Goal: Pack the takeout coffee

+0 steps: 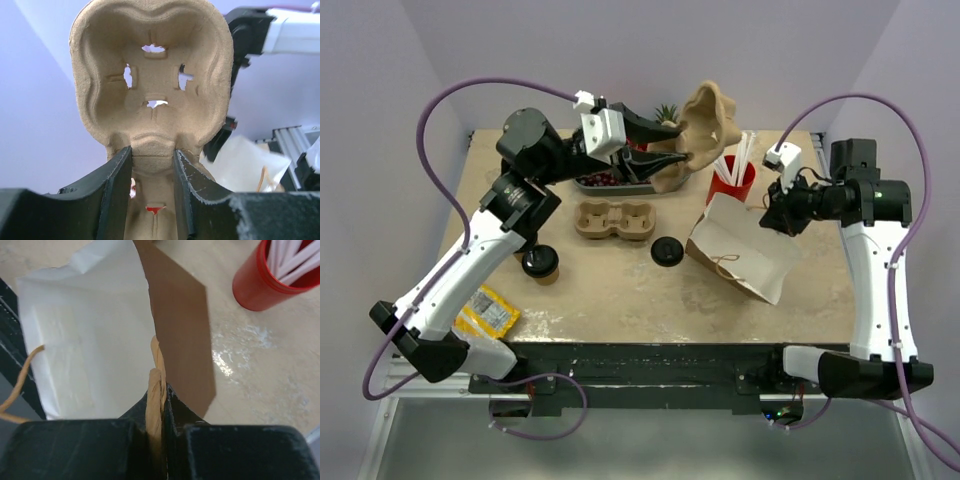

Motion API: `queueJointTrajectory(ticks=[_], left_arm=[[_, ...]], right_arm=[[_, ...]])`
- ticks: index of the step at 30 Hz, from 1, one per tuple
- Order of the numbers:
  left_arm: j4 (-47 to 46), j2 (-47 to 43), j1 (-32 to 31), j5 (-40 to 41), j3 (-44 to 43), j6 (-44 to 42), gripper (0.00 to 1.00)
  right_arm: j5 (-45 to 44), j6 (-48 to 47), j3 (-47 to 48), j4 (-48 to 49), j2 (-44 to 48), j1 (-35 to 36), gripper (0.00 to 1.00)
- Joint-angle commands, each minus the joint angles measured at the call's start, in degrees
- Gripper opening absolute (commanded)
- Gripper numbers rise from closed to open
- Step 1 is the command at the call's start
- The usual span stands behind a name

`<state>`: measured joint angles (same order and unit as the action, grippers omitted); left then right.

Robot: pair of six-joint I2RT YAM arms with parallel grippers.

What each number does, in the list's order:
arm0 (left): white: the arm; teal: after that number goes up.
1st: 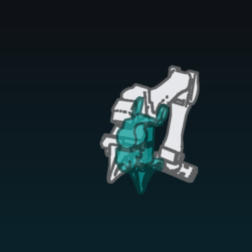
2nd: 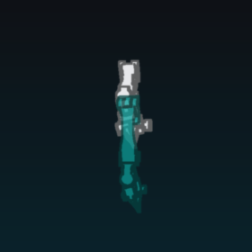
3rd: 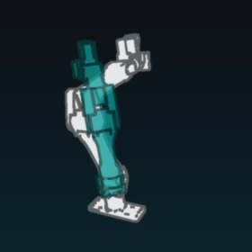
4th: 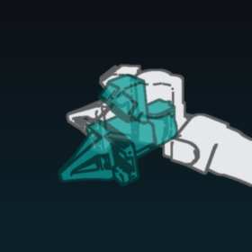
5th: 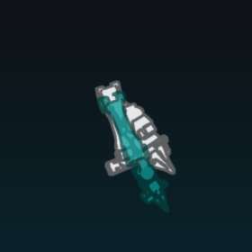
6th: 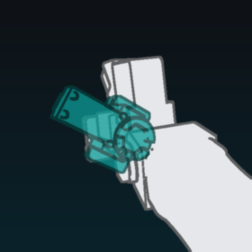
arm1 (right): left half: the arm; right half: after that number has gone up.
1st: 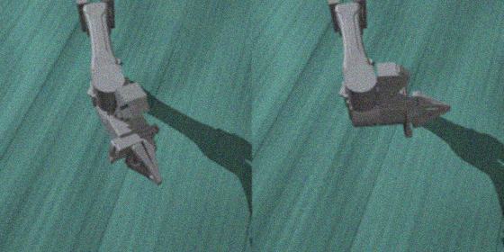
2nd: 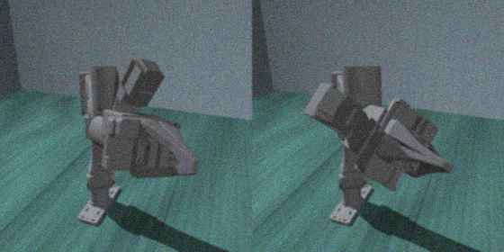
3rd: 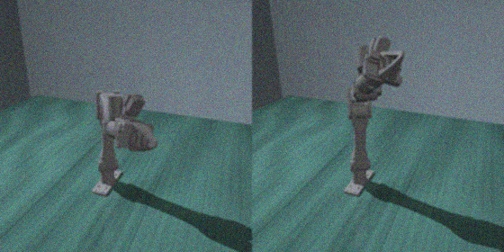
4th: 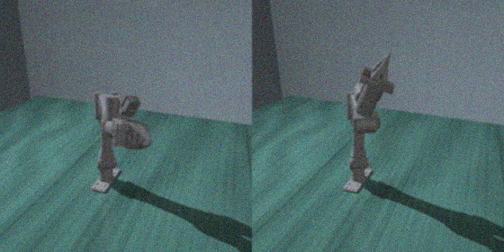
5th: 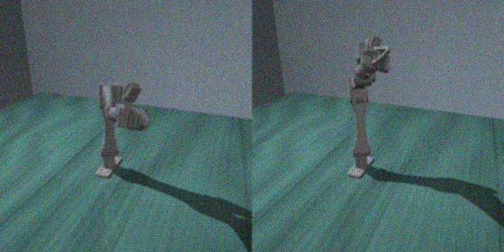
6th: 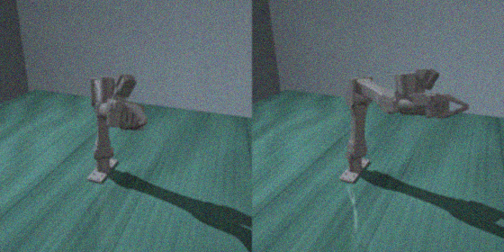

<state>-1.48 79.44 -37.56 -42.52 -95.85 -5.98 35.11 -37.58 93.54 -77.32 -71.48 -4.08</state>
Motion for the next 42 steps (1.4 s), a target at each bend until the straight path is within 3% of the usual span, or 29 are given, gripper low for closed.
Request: queueJointTrajectory(ticks=[1, 6, 16, 21, 30, 42], left_arm=[[-6.17, -0.42, -4.27, 1.75, 0.05, 1.67, 0.18], [-8.63, -0.34, -9.62, 0.25, 3.82, -0.78, 0.16], [-8.1, -5.17, -13.42, -2.65, 16.92, -23.1, 0.13], [-12.05, -5.61, -13.68, -3.62, 20.44, -22.5, 0.11], [-13.82, -2.72, -15.61, -4.76, 18.6, -19.42, 0.11], [-8.82, 2.3, -16.75, -4.33, 18.96, -29.6, 0.1]], right_arm=[[5.06, 1.8, 0.77, 3.57, 2.05, 3.45, 0.0], [4.96, 6.54, 0.33, 7.0, 1.18, 7.41, 0.0], [4.26, 8.23, -2.22, 8.68, 1.87, 8.65, 0.0], [4.08, 9.19, -1.69, 8.41, 1.61, 8.73, 0.0], [0.83, 7.96, -2.83, 9.03, 1.17, 12.51, 0.0], [0.31, 9.19, -3.71, 10.96, 1.78, 14.27, 0.0]])
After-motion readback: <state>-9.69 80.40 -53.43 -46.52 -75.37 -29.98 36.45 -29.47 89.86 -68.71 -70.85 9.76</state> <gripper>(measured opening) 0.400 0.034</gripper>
